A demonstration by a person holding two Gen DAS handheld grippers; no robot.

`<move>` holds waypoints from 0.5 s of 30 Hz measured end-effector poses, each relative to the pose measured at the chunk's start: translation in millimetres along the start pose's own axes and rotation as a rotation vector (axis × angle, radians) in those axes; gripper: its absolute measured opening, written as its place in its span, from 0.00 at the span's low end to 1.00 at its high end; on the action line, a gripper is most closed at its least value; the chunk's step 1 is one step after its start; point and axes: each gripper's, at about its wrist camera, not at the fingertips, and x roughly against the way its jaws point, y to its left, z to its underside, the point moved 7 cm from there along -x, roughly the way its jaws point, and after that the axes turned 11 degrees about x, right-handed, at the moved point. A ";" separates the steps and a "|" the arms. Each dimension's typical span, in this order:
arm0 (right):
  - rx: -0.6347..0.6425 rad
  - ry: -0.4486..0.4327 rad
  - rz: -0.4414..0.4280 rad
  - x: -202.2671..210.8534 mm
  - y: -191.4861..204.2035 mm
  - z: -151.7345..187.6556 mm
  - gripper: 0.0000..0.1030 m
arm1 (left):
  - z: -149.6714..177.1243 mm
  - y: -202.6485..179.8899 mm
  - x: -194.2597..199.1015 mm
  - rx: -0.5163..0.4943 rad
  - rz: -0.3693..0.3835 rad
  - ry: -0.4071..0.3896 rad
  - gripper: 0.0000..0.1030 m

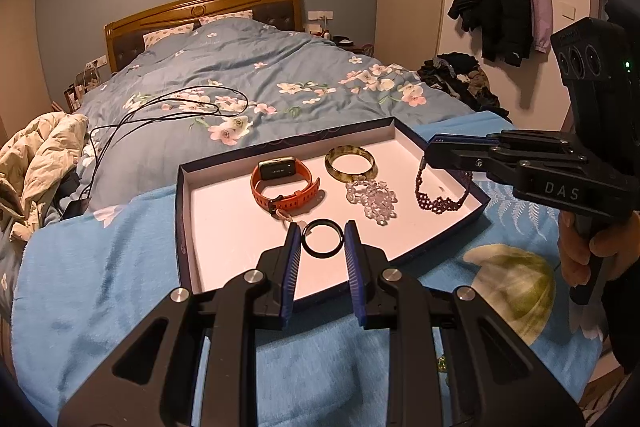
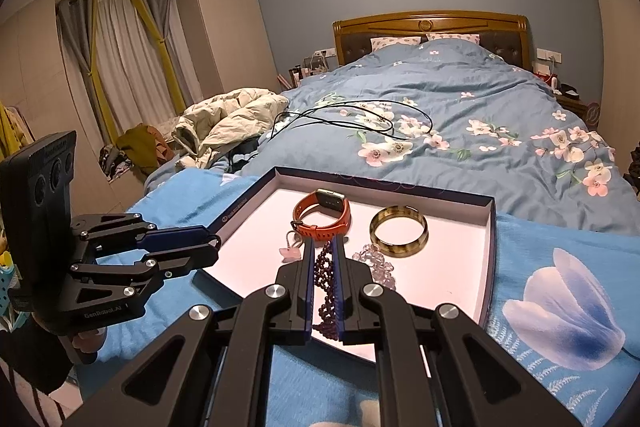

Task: Organize jewelry
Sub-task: 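Carry the black ring in the left tool while the right tool carries the red bracelet into the box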

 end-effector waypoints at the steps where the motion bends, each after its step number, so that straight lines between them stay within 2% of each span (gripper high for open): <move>1: -0.002 0.002 0.000 -1.9 -0.4 -0.3 0.06 | 0.1 0.1 -1.6 0.001 -0.001 0.001 0.22; 15: -0.005 0.027 -0.019 -19.0 -0.2 1.2 0.06 | 0.1 0.6 -20.8 0.020 -0.008 0.027 0.22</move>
